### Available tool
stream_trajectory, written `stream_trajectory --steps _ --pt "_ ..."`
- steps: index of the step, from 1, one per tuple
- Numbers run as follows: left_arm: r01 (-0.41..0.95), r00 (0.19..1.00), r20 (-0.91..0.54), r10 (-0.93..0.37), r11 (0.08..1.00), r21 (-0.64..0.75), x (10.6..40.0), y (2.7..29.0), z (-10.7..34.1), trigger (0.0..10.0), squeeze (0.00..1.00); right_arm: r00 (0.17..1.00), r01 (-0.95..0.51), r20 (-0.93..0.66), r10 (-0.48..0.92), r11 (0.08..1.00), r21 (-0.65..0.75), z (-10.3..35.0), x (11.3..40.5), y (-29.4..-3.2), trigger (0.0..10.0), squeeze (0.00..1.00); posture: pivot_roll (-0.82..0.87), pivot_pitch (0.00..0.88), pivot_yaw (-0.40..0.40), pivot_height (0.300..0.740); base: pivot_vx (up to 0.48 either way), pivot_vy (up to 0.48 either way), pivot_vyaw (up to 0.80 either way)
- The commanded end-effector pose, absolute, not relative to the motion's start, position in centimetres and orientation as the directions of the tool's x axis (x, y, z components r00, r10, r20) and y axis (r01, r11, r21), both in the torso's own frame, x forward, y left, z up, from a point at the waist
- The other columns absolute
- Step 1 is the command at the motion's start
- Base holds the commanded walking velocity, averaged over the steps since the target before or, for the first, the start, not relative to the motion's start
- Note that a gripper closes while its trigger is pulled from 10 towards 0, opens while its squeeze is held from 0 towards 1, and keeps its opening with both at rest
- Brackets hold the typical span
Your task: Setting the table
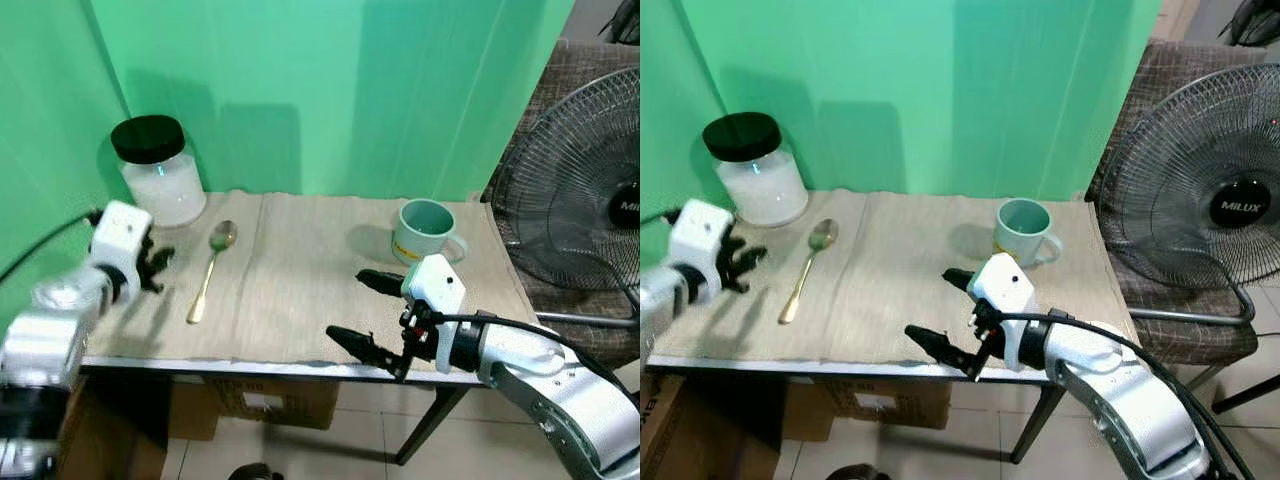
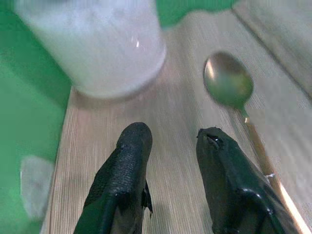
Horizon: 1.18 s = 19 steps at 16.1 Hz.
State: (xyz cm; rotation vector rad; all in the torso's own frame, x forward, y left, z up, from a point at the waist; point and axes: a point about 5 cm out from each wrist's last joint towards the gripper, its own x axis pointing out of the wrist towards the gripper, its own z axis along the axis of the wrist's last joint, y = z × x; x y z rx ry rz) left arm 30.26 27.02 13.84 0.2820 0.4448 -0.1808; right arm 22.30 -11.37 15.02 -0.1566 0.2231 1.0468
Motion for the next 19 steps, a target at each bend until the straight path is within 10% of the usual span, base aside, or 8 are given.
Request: stream_trajectory --steps 1,8,10,19 --pt "0.260 0.885 -0.441 -0.148 0.943 0.207 30.6 26.9 14.1 10.0 1.00 0.482 -0.871 -0.263 0.836 0.490 -0.038 14.9 22.7 -11.8 10.0 0.00 0.02 0.000 0.001 0.740 0.000 0.000 0.00" --pt "0.354 0.829 -0.457 -0.322 0.935 -0.016 33.5 23.3 13.3 10.0 1.00 0.408 -0.912 -0.282 0.868 0.404 -0.074 15.9 23.3 -11.7 10.0 0.00 0.03 0.000 0.000 0.740 0.000 0.000 0.00" --pt "0.314 0.793 -0.563 -0.231 0.948 0.054 33.7 24.3 12.8 10.0 0.00 0.355 -0.935 -0.317 0.880 0.344 -0.092 16.6 22.8 -11.2 10.0 0.00 0.03 0.000 0.005 0.740 0.000 0.000 0.00" --pt "0.328 0.739 -0.571 -0.358 0.931 -0.159 34.5 23.2 14.3 10.0 0.00 0.295 -0.954 -0.402 0.867 0.290 -0.074 18.1 22.1 -11.2 10.0 0.00 0.04 0.076 -0.021 0.740 0.000 0.000 0.00"
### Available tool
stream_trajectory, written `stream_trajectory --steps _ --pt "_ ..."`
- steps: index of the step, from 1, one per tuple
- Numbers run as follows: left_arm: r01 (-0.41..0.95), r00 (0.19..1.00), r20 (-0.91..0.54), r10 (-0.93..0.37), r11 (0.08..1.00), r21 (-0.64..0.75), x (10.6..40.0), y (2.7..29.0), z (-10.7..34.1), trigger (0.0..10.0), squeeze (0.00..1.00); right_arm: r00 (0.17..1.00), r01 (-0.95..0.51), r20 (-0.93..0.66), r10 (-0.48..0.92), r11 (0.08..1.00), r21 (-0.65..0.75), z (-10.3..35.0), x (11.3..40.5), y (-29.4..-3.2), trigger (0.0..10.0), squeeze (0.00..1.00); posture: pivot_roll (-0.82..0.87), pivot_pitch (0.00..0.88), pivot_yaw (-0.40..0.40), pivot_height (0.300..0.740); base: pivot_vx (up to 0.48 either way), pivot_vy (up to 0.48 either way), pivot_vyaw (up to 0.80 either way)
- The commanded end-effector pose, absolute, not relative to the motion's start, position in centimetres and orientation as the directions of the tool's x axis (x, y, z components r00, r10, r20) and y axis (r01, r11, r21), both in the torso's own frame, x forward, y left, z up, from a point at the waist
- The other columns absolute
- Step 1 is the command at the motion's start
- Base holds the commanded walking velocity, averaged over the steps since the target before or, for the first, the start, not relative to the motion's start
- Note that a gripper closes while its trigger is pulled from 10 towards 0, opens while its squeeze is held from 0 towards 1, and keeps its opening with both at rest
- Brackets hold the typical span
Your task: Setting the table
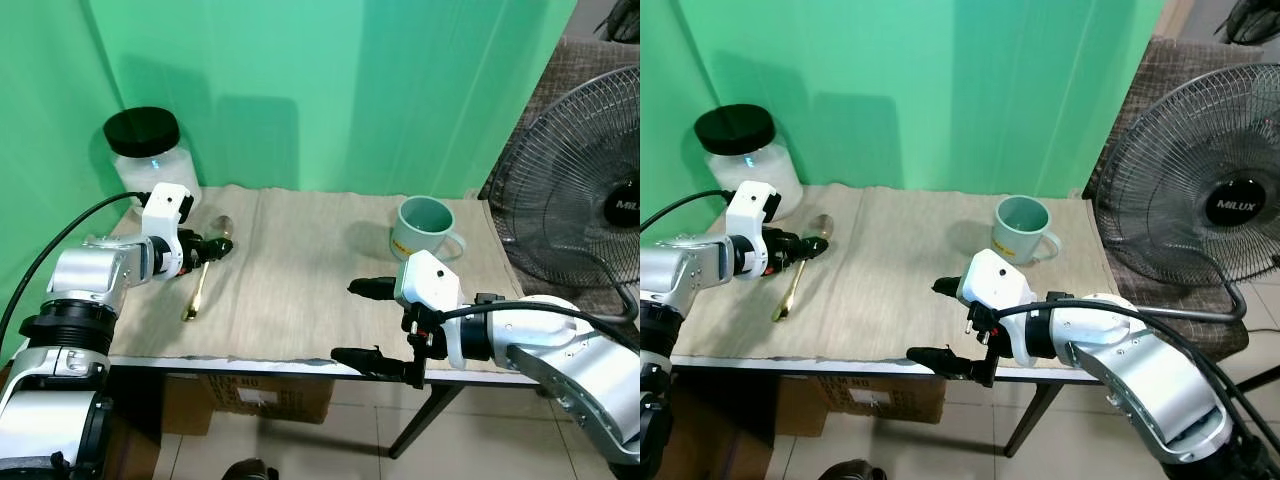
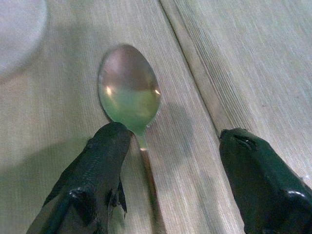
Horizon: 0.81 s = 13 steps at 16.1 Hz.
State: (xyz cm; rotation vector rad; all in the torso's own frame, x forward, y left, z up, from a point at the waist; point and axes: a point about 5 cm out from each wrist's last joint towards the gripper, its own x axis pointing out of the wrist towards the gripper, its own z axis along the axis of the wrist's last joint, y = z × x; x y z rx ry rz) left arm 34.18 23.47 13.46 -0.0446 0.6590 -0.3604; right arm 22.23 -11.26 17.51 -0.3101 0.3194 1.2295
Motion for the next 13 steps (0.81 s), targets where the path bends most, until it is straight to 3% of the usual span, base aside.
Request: stream_trajectory --steps 1,5,6,7,8,9,13 --pt "0.327 0.732 -0.587 -0.346 0.934 -0.142 34.4 23.3 14.2 10.0 0.00 0.291 -0.955 -0.404 0.867 0.286 -0.073 18.2 22.0 -11.2 10.0 0.00 0.04 0.084 -0.021 0.740 0.000 0.000 0.00" --pt "0.311 0.683 -0.662 -0.309 0.943 -0.120 33.3 23.8 12.9 10.0 0.00 0.276 -0.959 -0.417 0.866 0.278 -0.058 18.4 21.4 -11.1 10.0 0.00 0.05 0.105 -0.008 0.740 0.000 0.000 0.00" --pt "0.309 0.678 -0.685 -0.267 0.949 -0.063 33.2 24.0 12.5 5.0 0.00 0.275 -0.959 -0.420 0.865 0.278 -0.057 18.3 21.3 -11.1 10.0 0.00 0.05 0.103 -0.005 0.740 0.000 0.000 0.00" --pt "0.309 0.678 -0.687 -0.260 0.950 -0.054 33.2 24.1 12.5 3.3 0.00 0.275 -0.959 -0.421 0.864 0.278 -0.057 18.3 21.3 -11.1 10.0 0.00 0.05 0.102 -0.005 0.740 0.000 0.000 0.00" --pt "0.313 0.677 -0.690 -0.255 0.949 -0.044 33.2 24.2 12.5 0.6 0.00 0.276 -0.959 -0.419 0.865 0.279 -0.056 18.4 21.3 -11.0 10.0 0.00 0.05 0.100 0.001 0.740 0.000 0.000 0.00" --pt "0.315 0.675 -0.693 -0.253 0.948 -0.039 33.2 24.2 12.5 0.0 0.00 0.277 -0.959 -0.419 0.865 0.279 -0.057 18.4 21.3 -10.9 10.0 0.00 0.05 0.098 0.003 0.740 0.000 0.000 0.00" --pt "0.318 0.679 -0.706 -0.201 0.947 0.036 33.3 24.6 12.6 0.0 0.00 0.231 -0.972 -0.455 0.860 0.229 -0.060 18.3 20.6 -11.1 10.0 0.00 0.05 0.091 0.010 0.740 0.000 0.000 0.00"
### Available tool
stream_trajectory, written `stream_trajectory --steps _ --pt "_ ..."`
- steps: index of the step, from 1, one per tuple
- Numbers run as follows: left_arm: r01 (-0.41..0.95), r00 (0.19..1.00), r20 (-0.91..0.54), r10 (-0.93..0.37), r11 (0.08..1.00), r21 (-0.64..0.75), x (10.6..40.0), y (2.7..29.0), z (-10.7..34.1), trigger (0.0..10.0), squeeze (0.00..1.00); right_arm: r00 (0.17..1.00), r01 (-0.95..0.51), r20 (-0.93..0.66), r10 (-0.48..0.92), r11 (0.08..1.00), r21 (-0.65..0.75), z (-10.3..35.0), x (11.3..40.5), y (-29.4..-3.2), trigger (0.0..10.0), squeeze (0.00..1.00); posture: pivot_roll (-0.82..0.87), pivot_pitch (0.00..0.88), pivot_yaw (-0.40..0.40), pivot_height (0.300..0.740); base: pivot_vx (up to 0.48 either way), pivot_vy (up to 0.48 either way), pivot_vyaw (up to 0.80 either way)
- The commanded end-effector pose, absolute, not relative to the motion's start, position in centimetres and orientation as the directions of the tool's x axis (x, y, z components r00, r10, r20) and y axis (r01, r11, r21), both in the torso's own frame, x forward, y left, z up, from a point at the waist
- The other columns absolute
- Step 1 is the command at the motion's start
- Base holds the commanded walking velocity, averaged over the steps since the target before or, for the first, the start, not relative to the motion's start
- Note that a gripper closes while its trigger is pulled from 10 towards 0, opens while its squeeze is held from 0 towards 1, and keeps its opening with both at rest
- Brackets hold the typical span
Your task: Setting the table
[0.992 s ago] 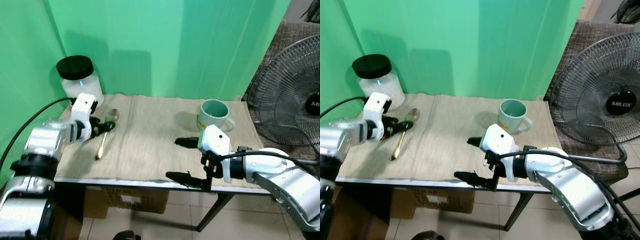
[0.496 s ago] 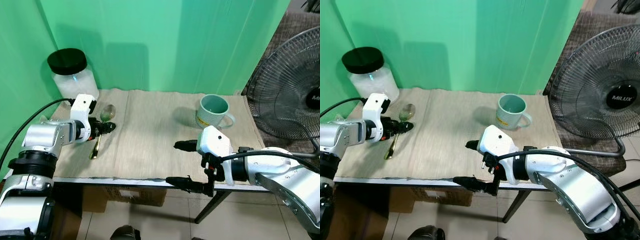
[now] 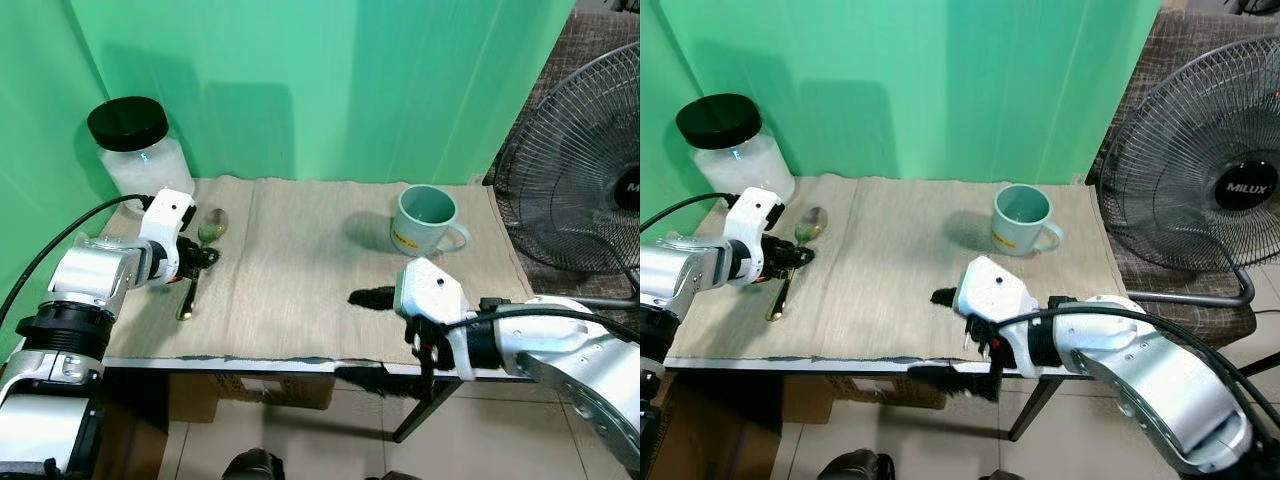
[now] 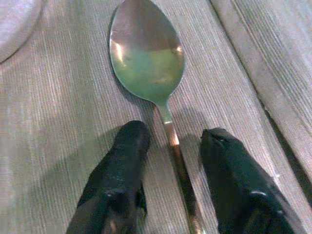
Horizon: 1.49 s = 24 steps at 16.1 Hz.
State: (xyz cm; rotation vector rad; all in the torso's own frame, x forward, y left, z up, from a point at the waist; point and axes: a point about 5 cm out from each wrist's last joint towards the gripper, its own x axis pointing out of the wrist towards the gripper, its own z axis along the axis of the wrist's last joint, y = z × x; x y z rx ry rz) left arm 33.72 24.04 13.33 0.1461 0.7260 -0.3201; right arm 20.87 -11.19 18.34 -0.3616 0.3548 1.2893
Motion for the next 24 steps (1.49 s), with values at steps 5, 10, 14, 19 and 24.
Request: stream_trajectory --steps 5,10,14,19,24 --pt "0.325 0.681 -0.707 -0.190 0.944 0.059 33.6 24.5 12.7 0.0 0.00 0.183 -0.983 -0.432 0.883 0.178 -0.053 18.6 20.0 -11.0 10.0 0.00 0.05 0.086 0.015 0.740 0.000 0.000 0.00" --pt "0.333 0.680 -0.706 -0.199 0.941 0.055 33.7 24.4 12.8 0.0 0.00 0.196 -0.980 -0.429 0.882 0.185 -0.066 18.5 20.2 -11.0 10.0 0.00 0.05 0.083 0.015 0.740 0.000 0.000 0.00" --pt "0.337 0.678 -0.705 -0.209 0.940 0.046 33.8 24.2 12.8 0.0 0.00 0.219 -0.975 -0.423 0.879 0.208 -0.074 18.3 20.7 -11.1 10.0 0.00 0.05 0.081 0.015 0.740 0.000 0.000 0.00" --pt "0.331 0.707 -0.677 -0.207 0.942 0.057 33.9 24.4 13.8 0.0 0.00 0.260 -0.965 -0.400 0.879 0.244 -0.091 18.5 21.1 -11.1 10.0 0.00 0.05 0.072 0.019 0.740 0.000 0.000 0.00" --pt "0.316 0.846 -0.492 -0.207 0.937 0.149 33.1 24.6 20.9 0.0 0.00 0.424 -0.906 -0.196 0.884 0.409 -0.111 21.0 22.7 -11.5 10.0 0.00 0.05 0.041 0.021 0.740 0.000 0.000 0.00"
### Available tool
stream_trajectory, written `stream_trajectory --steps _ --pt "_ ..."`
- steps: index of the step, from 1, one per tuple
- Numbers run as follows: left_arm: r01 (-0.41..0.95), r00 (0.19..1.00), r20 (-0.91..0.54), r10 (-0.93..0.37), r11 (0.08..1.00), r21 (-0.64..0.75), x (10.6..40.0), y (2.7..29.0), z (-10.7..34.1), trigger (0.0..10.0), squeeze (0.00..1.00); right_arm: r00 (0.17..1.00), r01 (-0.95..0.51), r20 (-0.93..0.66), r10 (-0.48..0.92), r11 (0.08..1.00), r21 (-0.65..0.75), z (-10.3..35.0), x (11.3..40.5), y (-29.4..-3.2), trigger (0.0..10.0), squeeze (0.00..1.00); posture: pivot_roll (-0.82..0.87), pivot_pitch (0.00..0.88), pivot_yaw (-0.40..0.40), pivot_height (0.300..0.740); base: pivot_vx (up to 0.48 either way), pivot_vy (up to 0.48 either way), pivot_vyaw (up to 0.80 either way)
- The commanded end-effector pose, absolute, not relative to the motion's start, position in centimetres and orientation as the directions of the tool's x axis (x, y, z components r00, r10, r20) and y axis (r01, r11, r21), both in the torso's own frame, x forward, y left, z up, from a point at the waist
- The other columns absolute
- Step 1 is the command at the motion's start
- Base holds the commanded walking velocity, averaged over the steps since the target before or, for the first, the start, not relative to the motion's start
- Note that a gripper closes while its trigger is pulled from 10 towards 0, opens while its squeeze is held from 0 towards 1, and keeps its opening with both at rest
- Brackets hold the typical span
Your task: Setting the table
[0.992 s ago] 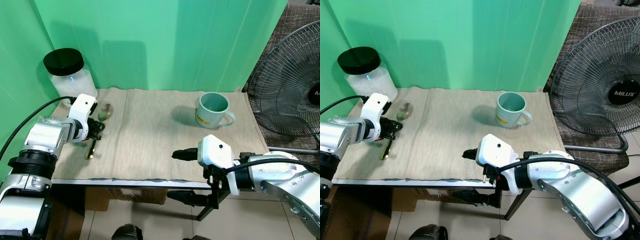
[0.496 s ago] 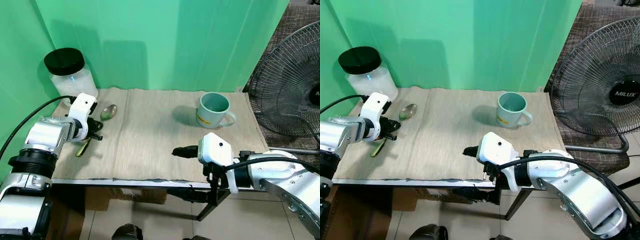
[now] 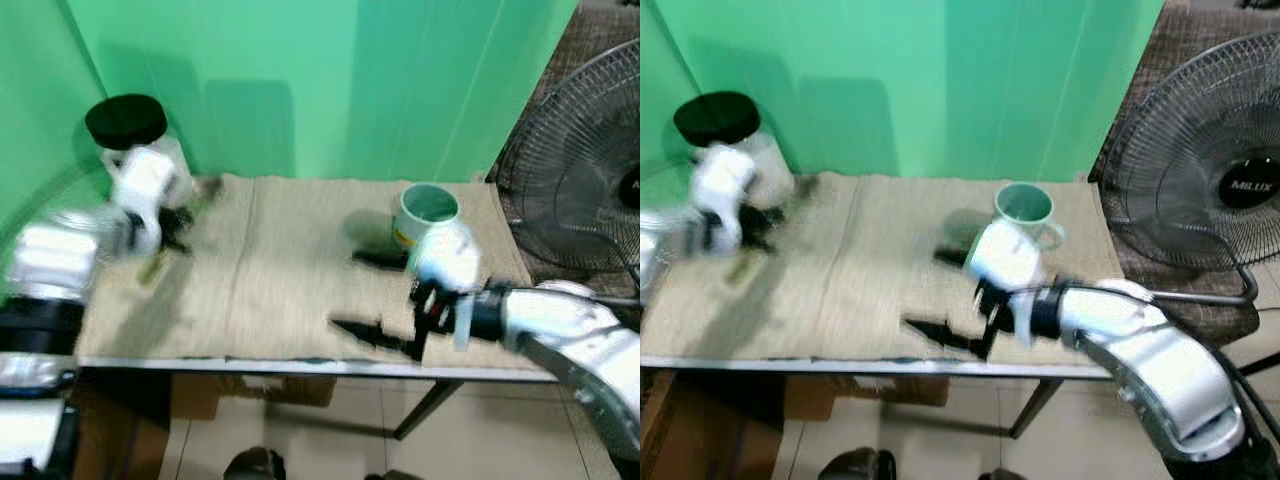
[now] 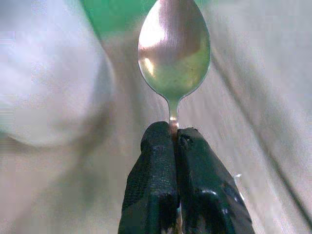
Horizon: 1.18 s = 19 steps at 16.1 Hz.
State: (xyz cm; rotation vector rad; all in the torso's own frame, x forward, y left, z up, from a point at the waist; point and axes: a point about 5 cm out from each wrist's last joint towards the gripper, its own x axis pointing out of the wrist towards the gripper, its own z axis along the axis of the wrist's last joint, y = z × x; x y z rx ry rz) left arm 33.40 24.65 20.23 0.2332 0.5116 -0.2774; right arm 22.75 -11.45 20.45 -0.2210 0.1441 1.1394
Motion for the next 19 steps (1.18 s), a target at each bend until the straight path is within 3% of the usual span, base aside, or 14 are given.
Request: stream_trajectory --steps 1,2,3,5,8,11,12,15,19 --pt "0.323 0.858 -0.460 -0.226 0.936 0.143 32.8 24.3 21.6 0.0 0.00 0.445 -0.895 -0.173 0.879 0.431 -0.114 21.2 22.9 -11.6 10.0 0.00 0.05 0.033 0.023 0.740 0.000 0.000 0.00" --pt "0.332 0.882 -0.401 -0.248 0.930 0.155 32.1 23.4 23.0 0.0 0.00 0.526 -0.848 -0.111 0.843 0.510 -0.143 21.7 23.6 -11.7 10.0 0.00 0.05 0.029 0.027 0.740 0.000 0.000 0.00" --pt "0.333 0.890 -0.378 -0.256 0.930 0.155 32.0 23.1 23.5 0.0 0.00 0.556 -0.827 -0.085 0.827 0.541 -0.150 22.0 24.0 -11.7 10.0 0.00 0.05 0.030 0.026 0.740 0.000 0.000 0.00" --pt "0.374 0.921 -0.172 -0.350 0.919 0.128 30.9 20.2 25.9 0.0 0.00 0.748 -0.645 0.065 0.661 0.746 -0.166 23.4 25.8 -12.0 10.0 0.00 0.04 0.029 0.025 0.740 0.000 0.000 0.00" --pt "0.404 0.899 0.136 -0.417 0.908 0.113 28.5 15.9 27.8 0.0 0.00 0.854 -0.486 0.199 0.480 0.873 -0.020 24.7 26.3 -12.8 10.0 0.00 0.03 0.007 0.014 0.740 0.000 0.000 0.00" --pt "0.339 0.893 0.286 -0.349 0.937 0.084 27.1 14.1 28.6 3.3 0.00 0.921 -0.314 0.263 0.288 0.947 0.061 24.9 26.5 -13.8 10.0 0.00 0.03 0.000 0.007 0.740 0.000 0.000 -0.80" --pt "0.312 0.884 0.334 -0.327 0.945 0.101 26.9 13.3 29.2 10.0 0.00 0.930 -0.271 0.276 0.242 0.960 0.072 25.2 26.8 -14.3 10.0 0.00 0.02 0.000 0.004 0.740 0.000 0.000 -0.80" --pt "0.312 0.855 0.391 -0.341 0.940 0.136 26.4 12.2 29.4 10.0 0.00 0.939 -0.119 0.327 0.109 0.993 0.011 26.3 26.9 -15.1 10.0 0.00 0.01 0.000 0.012 0.740 0.000 0.000 -0.80" --pt "0.333 0.824 0.454 -0.338 0.938 0.095 26.1 11.5 29.2 10.0 0.00 0.940 -0.105 0.332 0.075 0.992 0.074 25.9 26.4 -14.9 10.0 0.00 0.00 0.000 0.019 0.740 0.000 0.000 -0.80"
